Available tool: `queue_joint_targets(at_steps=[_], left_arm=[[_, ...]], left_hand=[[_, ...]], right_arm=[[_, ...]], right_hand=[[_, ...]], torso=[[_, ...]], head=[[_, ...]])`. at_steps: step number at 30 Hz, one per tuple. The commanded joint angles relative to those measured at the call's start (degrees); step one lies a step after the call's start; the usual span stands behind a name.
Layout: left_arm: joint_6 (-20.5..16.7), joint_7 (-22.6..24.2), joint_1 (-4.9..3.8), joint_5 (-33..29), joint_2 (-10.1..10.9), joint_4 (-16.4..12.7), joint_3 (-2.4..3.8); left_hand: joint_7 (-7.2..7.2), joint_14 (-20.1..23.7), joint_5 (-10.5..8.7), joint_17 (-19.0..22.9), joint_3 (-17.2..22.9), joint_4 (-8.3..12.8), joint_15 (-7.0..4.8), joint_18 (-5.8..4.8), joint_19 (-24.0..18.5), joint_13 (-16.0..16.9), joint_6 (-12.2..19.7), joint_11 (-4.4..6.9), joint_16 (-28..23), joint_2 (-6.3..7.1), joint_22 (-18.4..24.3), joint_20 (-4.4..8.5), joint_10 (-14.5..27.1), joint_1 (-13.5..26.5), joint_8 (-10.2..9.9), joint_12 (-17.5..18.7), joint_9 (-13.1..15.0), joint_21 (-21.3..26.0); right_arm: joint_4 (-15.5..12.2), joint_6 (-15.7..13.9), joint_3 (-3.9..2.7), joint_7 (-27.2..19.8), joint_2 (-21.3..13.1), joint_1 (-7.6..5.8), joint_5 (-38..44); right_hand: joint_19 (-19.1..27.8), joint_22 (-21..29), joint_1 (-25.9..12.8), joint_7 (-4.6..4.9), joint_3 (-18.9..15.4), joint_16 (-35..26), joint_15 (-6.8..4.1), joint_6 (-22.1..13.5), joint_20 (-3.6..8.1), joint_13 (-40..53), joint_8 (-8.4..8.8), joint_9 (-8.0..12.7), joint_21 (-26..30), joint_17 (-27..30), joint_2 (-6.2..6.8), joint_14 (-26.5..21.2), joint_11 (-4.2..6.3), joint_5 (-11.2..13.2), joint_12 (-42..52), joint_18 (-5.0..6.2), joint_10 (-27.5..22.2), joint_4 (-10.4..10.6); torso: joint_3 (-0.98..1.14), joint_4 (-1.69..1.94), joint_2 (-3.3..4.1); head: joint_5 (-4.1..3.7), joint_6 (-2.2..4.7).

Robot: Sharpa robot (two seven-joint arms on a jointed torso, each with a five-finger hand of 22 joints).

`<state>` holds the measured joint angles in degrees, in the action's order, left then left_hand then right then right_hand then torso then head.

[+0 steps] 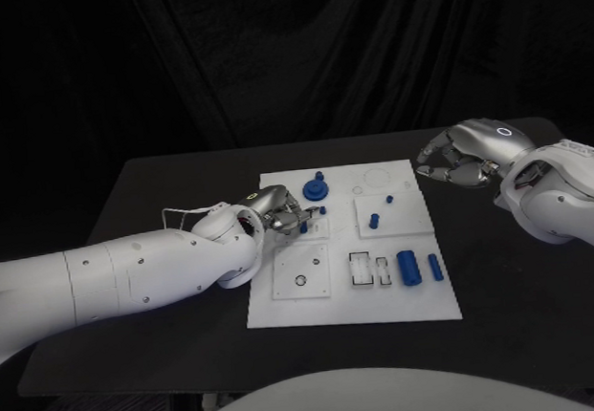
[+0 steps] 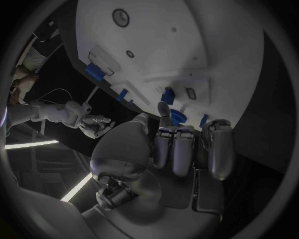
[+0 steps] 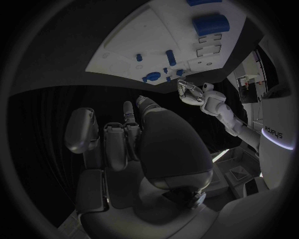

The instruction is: Assemble the parts on the task board

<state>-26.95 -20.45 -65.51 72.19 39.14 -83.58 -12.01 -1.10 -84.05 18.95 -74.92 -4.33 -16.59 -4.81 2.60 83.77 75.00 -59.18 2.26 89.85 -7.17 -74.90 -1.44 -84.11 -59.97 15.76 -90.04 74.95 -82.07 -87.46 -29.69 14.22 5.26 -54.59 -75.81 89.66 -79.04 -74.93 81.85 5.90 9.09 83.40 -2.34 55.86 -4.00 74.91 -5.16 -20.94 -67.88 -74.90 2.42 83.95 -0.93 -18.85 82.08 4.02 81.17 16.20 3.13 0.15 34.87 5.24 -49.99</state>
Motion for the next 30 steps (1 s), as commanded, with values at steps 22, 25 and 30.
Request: queue_joint_targets(at_steps=[22, 25, 30], left_arm=[[33.23, -8.76, -11.66, -7.67, -4.47, 8.14, 0.35], [36.68, -9.94, -11.81, -9.59, -5.80, 9.43, 0.35], [41.68, -11.58, -11.96, -11.39, -7.89, 11.52, 0.39]], left_hand=[[-0.60, -5.95, -2.81, -15.08, 2.24, 0.98, 0.29, -0.02, -0.15, 15.00, 2.35, -0.29, 0.15, 0.96, -9.05, -0.54, -5.89, -9.53, -0.72, 0.04, 1.26, 0.49], [-0.87, -5.95, -6.08, -15.08, 2.11, 0.26, 0.48, -0.04, -0.11, 15.00, 2.27, -0.50, 0.15, 1.11, -9.22, -0.67, -5.89, -9.23, -1.50, 0.04, 0.66, 0.46], [-1.26, -5.95, -9.19, -15.08, 1.15, 0.05, 0.78, -0.13, 0.13, 15.00, 1.34, -0.85, 0.15, 0.90, -9.61, -0.97, -5.89, -7.12, -3.66, 0.04, -1.92, 0.21]], right_arm=[[0.22, 0.03, -0.05, 1.28, 1.00, 0.12, 0.19], [0.19, 0.09, -0.05, 1.30, 1.06, 0.12, 0.19], [0.19, 0.22, -0.05, 1.37, 1.13, 0.11, 0.19]], right_hand=[[0.06, -8.54, -0.98, 0.07, 0.11, -0.15, 0.02, 0.22, -0.07, 6.15, 0.41, 0.17, 0.44, -10.82, 0.04, 3.35, -0.03, -0.64, -0.38, 0.75, -0.37, 0.30], [0.06, -8.54, -0.99, 0.06, 0.15, -0.16, 0.01, 0.22, -0.07, 6.12, 0.42, 0.19, 0.46, -10.81, 0.00, 3.35, -0.02, -0.77, -0.40, 0.76, -0.40, 0.26], [0.04, -8.55, -1.01, 0.05, 0.20, -0.10, 0.00, 0.21, -0.07, 6.13, 0.44, 0.21, 0.46, -10.85, -0.04, 3.37, -0.01, -0.93, -0.39, 0.75, -0.39, 0.23]], torso=[[0.24, -0.30, -0.05], [0.26, -0.28, -0.05], [0.17, -0.26, -0.06]], head=[[0.46, -0.01], [0.48, -0.01], [0.65, -0.01]])
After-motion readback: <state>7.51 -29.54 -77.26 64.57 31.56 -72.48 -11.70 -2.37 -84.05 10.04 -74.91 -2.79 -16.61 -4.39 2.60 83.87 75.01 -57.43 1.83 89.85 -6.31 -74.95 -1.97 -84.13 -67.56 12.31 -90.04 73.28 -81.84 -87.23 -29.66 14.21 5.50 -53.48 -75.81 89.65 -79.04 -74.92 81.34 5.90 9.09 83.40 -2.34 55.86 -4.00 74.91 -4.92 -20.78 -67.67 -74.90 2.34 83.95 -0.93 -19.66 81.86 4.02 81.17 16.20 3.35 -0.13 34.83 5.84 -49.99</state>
